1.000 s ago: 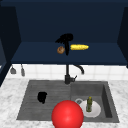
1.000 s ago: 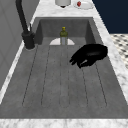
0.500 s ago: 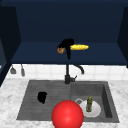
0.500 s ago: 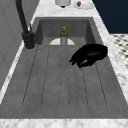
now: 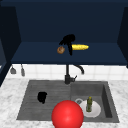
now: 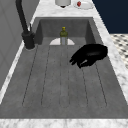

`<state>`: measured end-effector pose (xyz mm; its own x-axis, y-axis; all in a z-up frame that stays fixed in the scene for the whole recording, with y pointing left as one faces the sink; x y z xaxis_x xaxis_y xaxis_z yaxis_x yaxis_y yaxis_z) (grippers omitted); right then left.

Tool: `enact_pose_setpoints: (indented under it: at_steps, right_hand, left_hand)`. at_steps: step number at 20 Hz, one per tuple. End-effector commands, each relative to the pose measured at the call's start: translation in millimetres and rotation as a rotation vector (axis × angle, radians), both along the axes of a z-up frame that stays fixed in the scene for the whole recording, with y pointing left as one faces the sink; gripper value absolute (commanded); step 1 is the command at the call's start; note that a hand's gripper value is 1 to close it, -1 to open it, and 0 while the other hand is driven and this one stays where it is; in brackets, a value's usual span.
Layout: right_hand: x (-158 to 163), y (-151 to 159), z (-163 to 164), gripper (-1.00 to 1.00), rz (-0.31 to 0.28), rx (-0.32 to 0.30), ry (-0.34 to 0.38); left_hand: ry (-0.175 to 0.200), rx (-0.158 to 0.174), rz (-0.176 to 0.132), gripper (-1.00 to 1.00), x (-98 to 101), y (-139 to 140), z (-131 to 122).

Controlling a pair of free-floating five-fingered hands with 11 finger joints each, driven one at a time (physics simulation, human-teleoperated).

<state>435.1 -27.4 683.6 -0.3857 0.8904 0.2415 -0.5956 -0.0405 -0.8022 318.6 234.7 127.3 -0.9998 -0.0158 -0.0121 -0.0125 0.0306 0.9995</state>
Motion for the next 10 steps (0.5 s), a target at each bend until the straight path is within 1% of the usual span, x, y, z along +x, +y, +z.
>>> enact_pose_setpoints:
  at_steps: [1, 4, 10]
  right_hand:
    - [26.4, 6.8, -7.0, -1.0, -0.003, -0.036, 0.006]
    - [50.7, 14.5, -18.5, -1.0, -0.008, -0.046, 0.019]
    - [89.7, 15.3, -43.9, -1.0, -0.001, -0.029, 0.012]
  left_hand:
    - [0.0, 0.0, 0.0, 0.0, 0.0, 0.0, 0.0]
    - [0.0, 0.0, 0.0, 0.0, 0.0, 0.0, 0.0]
    - [0.0, 0.0, 0.0, 0.0, 0.0, 0.0, 0.0]
